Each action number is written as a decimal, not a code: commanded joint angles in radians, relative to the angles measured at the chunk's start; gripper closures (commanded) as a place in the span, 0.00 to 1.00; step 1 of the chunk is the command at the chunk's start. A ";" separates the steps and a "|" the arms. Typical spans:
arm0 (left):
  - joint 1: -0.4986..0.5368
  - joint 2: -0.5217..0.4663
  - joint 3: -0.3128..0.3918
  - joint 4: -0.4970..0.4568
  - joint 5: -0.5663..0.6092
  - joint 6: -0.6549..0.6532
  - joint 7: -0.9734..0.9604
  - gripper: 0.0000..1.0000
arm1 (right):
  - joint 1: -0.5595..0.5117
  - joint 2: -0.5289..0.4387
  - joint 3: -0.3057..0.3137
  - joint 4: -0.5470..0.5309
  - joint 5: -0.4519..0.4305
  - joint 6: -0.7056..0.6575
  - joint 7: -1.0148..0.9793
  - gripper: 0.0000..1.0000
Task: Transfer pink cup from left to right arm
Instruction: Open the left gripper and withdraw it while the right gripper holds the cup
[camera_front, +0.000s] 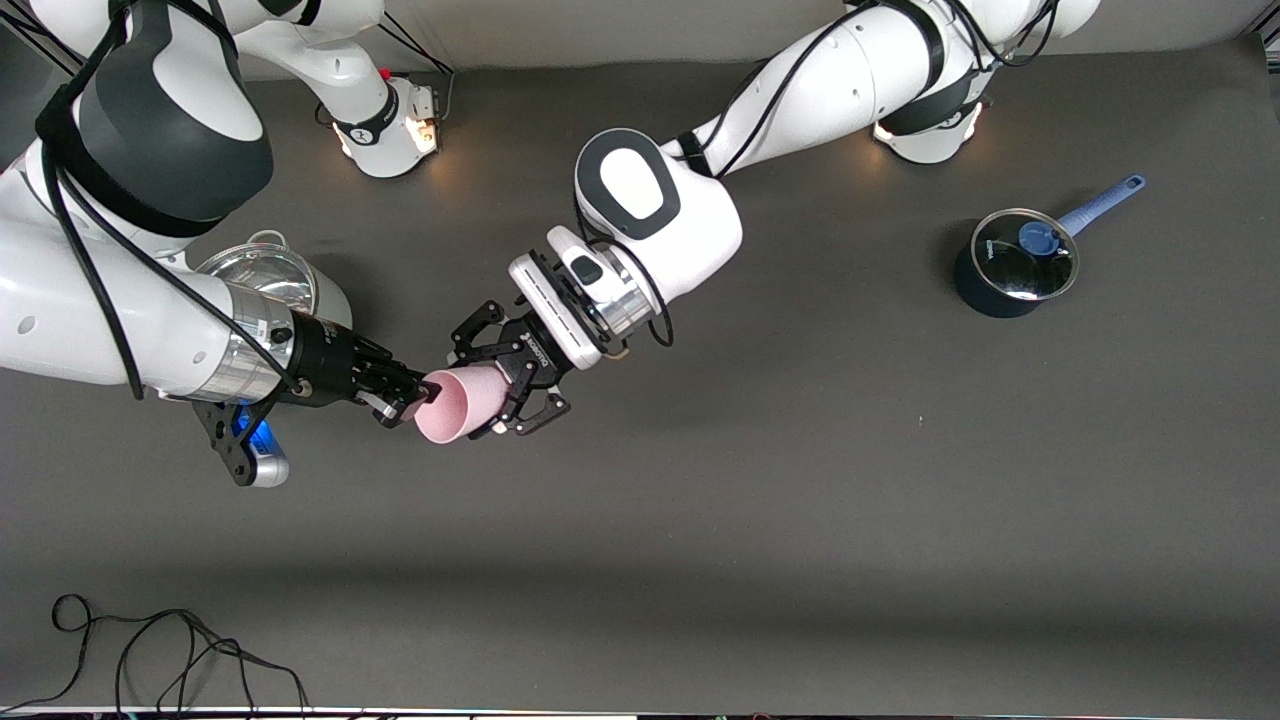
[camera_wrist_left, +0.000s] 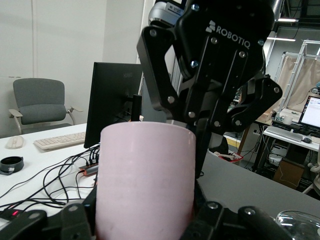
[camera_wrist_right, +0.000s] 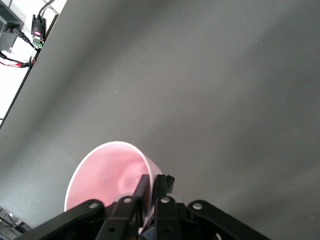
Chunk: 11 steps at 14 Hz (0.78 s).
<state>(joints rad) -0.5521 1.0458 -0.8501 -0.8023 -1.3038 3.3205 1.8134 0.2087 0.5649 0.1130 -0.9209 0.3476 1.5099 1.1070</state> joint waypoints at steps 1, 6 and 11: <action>-0.002 -0.016 0.017 0.005 -0.008 0.011 -0.023 1.00 | -0.005 0.010 0.007 0.033 0.016 -0.022 0.024 1.00; -0.002 -0.038 0.121 -0.005 0.082 0.007 -0.034 0.13 | -0.005 0.010 0.007 0.033 0.016 -0.019 0.024 1.00; 0.003 -0.056 0.137 -0.012 0.100 -0.001 -0.108 0.00 | -0.006 0.010 -0.006 0.034 0.014 0.001 0.022 1.00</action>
<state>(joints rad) -0.5615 1.0209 -0.7489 -0.8040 -1.2177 3.3052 1.7544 0.2102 0.5700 0.1236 -0.9046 0.3579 1.5536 1.1188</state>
